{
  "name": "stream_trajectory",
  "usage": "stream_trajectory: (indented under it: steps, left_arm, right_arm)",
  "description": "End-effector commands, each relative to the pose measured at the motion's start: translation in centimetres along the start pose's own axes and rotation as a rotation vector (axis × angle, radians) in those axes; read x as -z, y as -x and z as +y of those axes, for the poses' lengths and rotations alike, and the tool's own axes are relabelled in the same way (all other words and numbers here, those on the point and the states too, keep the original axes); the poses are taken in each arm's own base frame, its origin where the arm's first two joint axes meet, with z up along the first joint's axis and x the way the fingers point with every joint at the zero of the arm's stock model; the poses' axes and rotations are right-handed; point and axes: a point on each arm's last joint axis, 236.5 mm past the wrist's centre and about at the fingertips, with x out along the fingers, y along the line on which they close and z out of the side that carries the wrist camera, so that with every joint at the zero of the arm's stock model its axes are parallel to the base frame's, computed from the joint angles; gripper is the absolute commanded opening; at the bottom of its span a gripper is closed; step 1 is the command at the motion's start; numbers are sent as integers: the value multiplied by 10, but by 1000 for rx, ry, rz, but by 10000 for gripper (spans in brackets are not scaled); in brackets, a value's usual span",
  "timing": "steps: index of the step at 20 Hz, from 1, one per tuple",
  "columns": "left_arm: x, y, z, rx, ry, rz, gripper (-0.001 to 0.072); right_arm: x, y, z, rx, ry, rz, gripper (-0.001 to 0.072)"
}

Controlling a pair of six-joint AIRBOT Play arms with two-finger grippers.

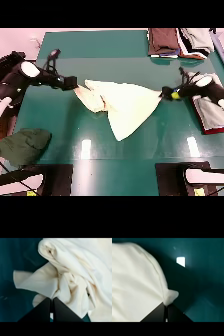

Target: Fold the shirts.

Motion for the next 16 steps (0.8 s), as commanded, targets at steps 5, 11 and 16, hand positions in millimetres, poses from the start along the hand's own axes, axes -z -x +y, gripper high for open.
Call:
stream_trajectory:
  steps: [5,11,16]
  left_arm:
    - [-133,275,-81,-121,-320,-668,22]
    - [-99,475,-158,-84,-444,-1080,22]
    - [-84,535,-187,-31,-478,-1225,22]
  right_arm:
    - [-105,277,139,-21,405,-625,16]
    - [-57,440,200,86,568,-927,15]
    - [-45,496,207,201,571,-1021,15]
